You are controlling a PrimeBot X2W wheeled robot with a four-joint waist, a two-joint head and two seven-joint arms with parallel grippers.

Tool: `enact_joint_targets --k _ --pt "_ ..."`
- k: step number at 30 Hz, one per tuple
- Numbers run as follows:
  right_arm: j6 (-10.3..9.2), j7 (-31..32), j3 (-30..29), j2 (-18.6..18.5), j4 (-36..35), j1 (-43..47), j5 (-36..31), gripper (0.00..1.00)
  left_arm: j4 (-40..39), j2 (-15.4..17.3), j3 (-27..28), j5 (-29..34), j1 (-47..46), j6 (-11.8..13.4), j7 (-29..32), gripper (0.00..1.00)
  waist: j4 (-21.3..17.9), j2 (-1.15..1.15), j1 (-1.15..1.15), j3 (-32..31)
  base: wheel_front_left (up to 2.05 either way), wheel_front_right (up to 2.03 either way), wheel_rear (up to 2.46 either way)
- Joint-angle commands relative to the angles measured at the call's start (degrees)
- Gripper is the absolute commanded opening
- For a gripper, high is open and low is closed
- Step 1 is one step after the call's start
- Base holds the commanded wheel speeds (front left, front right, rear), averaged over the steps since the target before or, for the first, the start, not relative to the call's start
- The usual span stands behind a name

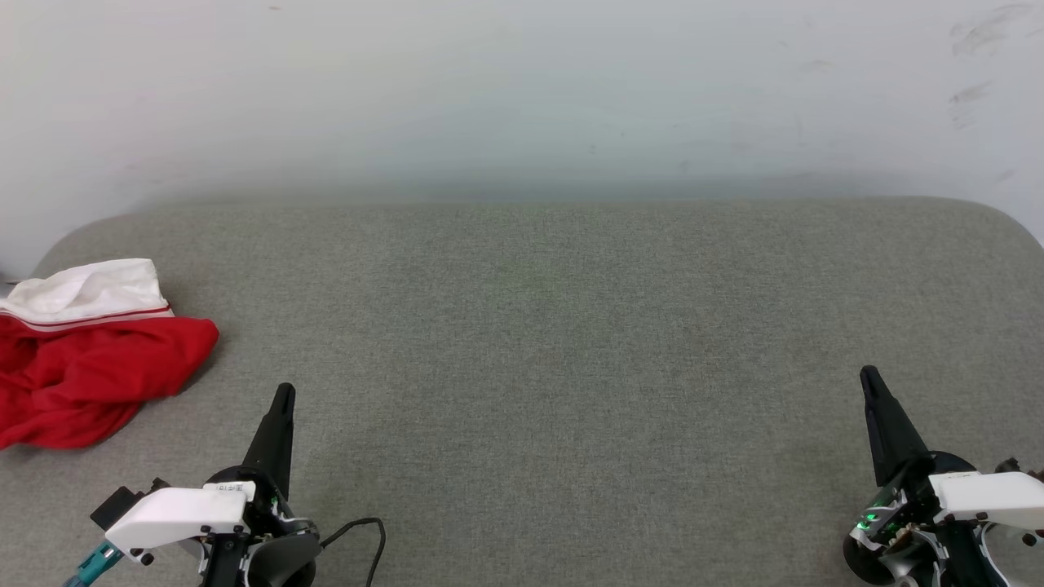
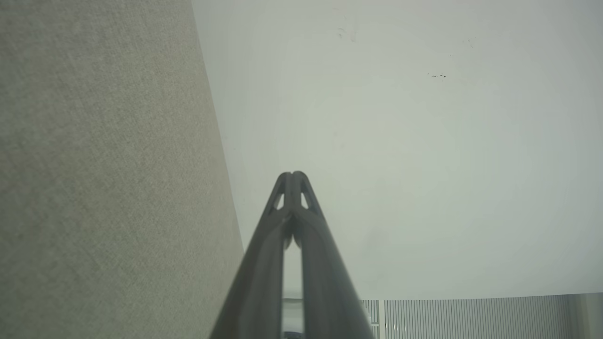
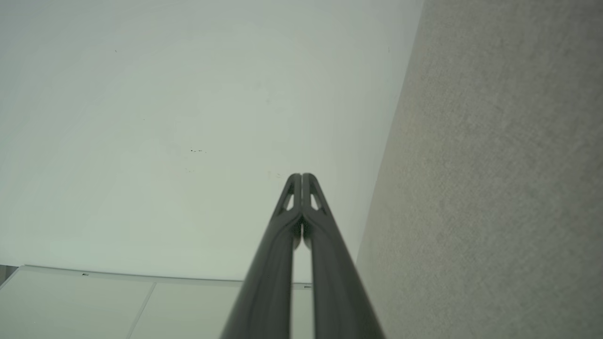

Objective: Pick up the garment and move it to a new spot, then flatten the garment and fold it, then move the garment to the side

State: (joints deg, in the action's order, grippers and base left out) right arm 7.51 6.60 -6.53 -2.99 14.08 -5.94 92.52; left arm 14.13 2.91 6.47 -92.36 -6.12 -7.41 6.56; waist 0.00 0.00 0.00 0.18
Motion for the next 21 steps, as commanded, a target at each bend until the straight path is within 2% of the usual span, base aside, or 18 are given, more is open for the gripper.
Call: enact_joint_targets --k 1,18,19,20,21 --pt "-0.04 0.02 -0.02 0.17 0.06 -0.66 -0.27 0.00 -0.05 -0.06 0.15 -0.13 -0.34 -0.25 0.11 0.00 0.00 0.00 0.00 0.00 0.00 0.00 0.00" --pt "-0.04 0.00 0.00 0.17 0.06 -0.66 -0.26 0.00 -0.05 -0.06 0.15 -0.12 -0.34 -0.25 0.11 0.00 0.00 0.00 0.00 0.00 0.00 0.00 0.00" --pt "0.00 -0.02 0.00 0.00 0.04 0.02 -0.01 1.00 0.04 0.00 -0.01 0.01 0.01 0.01 -0.03 1.00 0.00 0.00 0.00 0.00 0.00 0.00 0.00" --pt "-0.01 -0.07 0.07 0.01 0.34 0.28 -0.03 1.00 0.38 -0.03 -0.10 0.02 0.16 0.03 -0.09 1.00 0.00 0.00 0.00 0.00 0.00 0.00 0.00" --pt "-0.01 -0.10 0.11 0.01 0.88 0.74 -0.04 0.00 0.84 -0.08 -0.18 0.03 0.56 0.04 -0.11 0.00 0.00 0.00 0.00 0.01 0.00 0.00 0.00"
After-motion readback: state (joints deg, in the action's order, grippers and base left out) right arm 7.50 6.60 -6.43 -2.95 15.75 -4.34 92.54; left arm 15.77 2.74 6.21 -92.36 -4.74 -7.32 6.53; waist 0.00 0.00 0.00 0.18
